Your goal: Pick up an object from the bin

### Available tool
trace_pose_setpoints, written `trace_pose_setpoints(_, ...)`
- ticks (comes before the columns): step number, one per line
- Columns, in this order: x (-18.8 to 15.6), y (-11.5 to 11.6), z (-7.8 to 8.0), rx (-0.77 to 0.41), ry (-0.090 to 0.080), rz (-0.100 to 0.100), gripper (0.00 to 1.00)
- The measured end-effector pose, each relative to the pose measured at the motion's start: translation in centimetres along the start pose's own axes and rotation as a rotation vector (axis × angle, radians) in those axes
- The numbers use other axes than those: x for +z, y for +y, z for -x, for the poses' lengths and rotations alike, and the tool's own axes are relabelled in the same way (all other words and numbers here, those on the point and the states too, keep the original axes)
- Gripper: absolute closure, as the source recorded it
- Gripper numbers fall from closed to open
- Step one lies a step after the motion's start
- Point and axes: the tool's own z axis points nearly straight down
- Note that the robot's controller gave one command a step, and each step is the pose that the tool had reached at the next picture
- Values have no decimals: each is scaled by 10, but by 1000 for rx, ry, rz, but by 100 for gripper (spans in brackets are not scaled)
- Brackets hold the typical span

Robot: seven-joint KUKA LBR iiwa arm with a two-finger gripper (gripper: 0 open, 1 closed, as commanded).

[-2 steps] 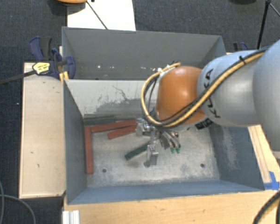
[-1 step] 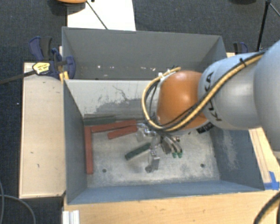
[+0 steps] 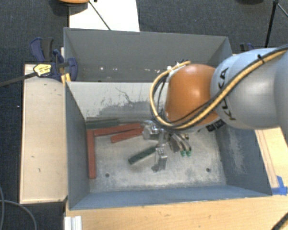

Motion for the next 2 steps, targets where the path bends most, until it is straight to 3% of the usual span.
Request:
trace_pose_setpoints(1,70,-4,-6,-52,5,0,0)
trace_pose_setpoints(2,69,-8,-12,-95,7,0,100)
